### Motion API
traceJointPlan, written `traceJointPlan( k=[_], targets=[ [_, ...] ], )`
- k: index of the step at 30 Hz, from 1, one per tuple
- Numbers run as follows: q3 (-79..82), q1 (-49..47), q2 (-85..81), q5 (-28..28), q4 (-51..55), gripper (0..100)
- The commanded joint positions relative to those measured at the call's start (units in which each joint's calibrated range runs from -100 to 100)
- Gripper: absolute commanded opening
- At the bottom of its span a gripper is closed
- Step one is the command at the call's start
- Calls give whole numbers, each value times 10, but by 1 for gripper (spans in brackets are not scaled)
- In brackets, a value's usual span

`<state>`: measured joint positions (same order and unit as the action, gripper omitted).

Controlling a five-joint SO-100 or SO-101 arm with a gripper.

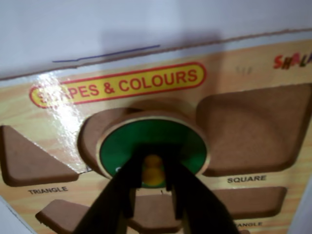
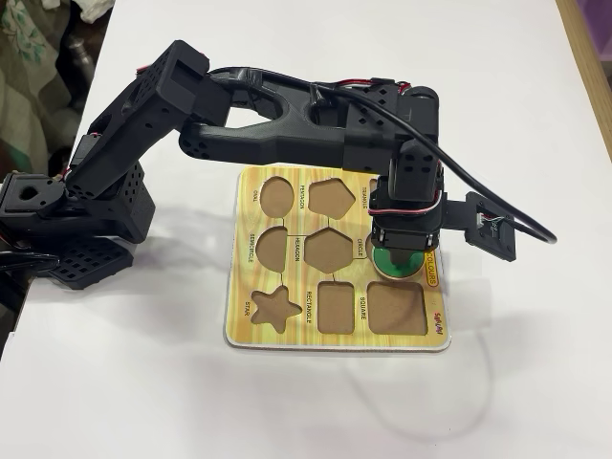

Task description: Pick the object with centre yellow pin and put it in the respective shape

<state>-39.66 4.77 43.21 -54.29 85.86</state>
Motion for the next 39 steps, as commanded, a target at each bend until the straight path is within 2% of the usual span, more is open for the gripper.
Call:
traceJointPlan(
  k=[1, 8, 34, 39],
  targets=[
    [-12, -5, -13, -3, -2, 1],
    [-16, -19, -14, -3, -34, 1],
    [-10, -73, -13, -2, -25, 1],
    [35, -70, -14, -3, -25, 1]
  ],
)
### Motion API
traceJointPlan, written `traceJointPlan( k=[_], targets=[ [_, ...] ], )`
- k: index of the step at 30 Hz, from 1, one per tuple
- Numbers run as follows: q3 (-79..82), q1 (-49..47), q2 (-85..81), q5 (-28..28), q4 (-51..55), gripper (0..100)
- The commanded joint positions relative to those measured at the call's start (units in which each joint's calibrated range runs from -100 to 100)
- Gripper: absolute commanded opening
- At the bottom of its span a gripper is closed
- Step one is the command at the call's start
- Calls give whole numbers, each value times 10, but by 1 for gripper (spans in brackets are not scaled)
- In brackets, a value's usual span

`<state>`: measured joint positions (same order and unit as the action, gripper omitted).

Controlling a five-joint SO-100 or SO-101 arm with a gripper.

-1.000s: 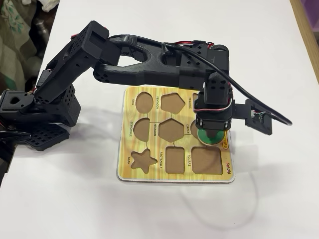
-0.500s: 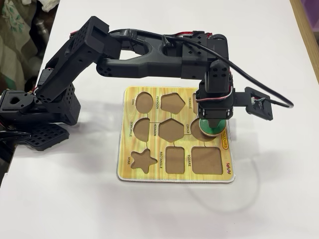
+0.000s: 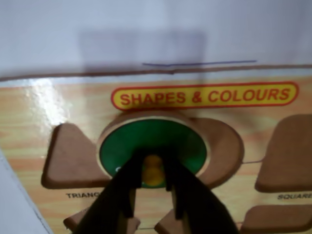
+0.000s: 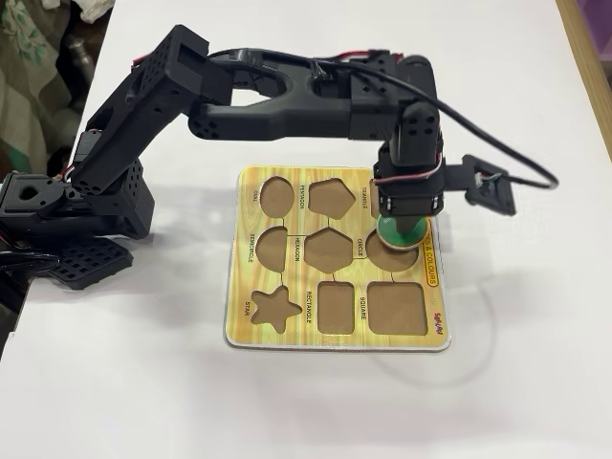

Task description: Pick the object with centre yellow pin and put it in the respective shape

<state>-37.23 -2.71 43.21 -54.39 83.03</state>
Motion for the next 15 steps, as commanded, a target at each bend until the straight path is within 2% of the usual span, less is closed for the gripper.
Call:
traceJointPlan(
  k=[1, 15],
  targets=[
    [13, 5, -14, -2, 3, 1],
    [16, 18, -19, 5, 4, 1]
  ],
)
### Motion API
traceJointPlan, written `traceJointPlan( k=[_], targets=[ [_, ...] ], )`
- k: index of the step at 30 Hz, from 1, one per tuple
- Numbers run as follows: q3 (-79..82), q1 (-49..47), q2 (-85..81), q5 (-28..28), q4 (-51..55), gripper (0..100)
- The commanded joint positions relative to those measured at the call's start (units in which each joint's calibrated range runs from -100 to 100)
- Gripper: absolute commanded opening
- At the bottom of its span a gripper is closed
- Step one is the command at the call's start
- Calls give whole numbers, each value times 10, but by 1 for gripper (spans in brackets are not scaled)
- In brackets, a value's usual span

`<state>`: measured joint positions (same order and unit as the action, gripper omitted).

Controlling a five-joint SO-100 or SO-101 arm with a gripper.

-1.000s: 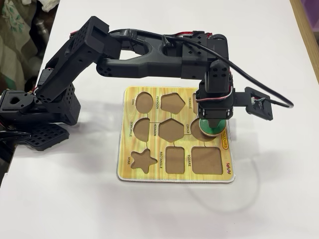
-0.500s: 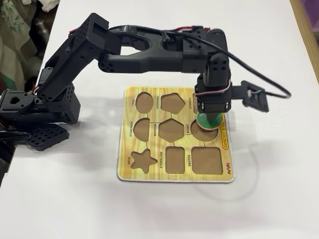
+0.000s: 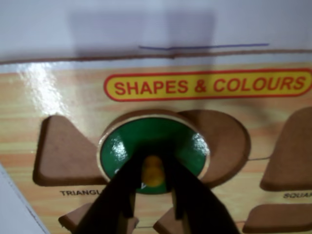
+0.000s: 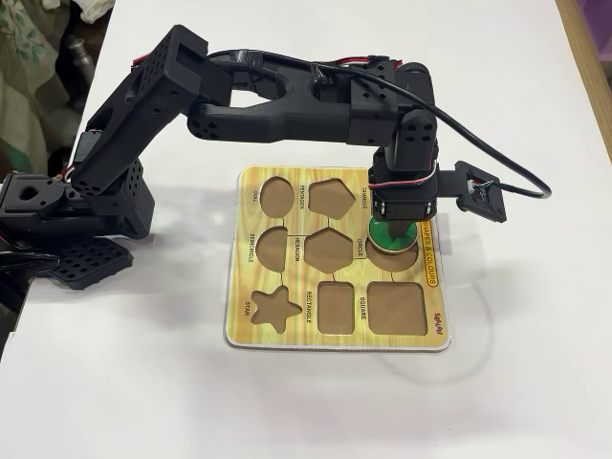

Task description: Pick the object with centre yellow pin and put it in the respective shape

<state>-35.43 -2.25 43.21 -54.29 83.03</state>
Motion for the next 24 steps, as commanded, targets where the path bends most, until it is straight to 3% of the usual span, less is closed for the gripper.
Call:
traceJointPlan(
  k=[1, 24],
  targets=[
    [-2, 21, -19, 4, 4, 1],
    [-3, 54, -17, 4, -5, 1]
  ],
)
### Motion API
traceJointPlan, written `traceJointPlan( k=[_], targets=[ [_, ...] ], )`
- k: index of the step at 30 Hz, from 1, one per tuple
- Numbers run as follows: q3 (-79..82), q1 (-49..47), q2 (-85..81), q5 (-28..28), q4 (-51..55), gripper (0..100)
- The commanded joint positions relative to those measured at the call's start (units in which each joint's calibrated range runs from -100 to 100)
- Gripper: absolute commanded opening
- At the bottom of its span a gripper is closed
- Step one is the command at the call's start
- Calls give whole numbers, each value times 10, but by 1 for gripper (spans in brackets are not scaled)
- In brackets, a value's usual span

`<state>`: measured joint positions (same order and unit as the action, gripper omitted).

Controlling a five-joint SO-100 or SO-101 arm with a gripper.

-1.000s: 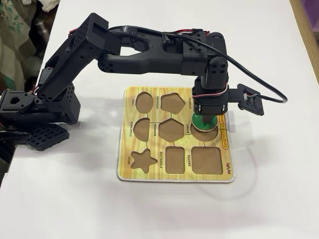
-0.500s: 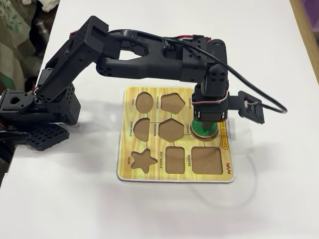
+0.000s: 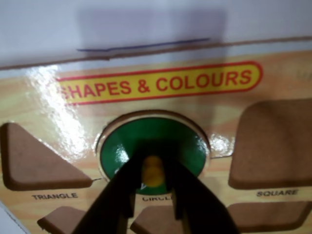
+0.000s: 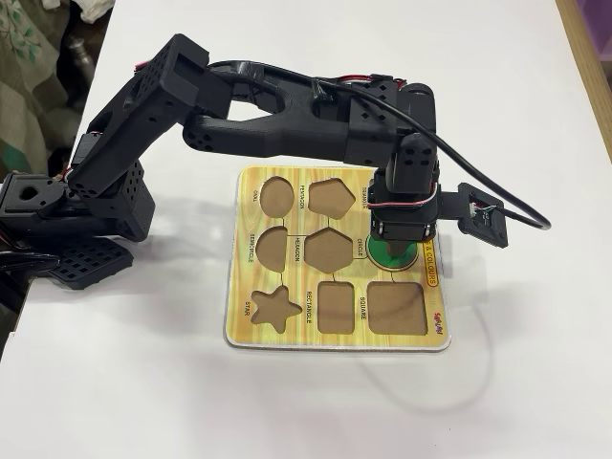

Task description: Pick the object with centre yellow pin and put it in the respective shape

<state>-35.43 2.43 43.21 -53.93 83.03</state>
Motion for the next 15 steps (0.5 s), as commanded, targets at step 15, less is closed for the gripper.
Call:
traceJointPlan(
  k=[15],
  targets=[
    [-14, -4, -30, -5, -7, 14]
  ],
)
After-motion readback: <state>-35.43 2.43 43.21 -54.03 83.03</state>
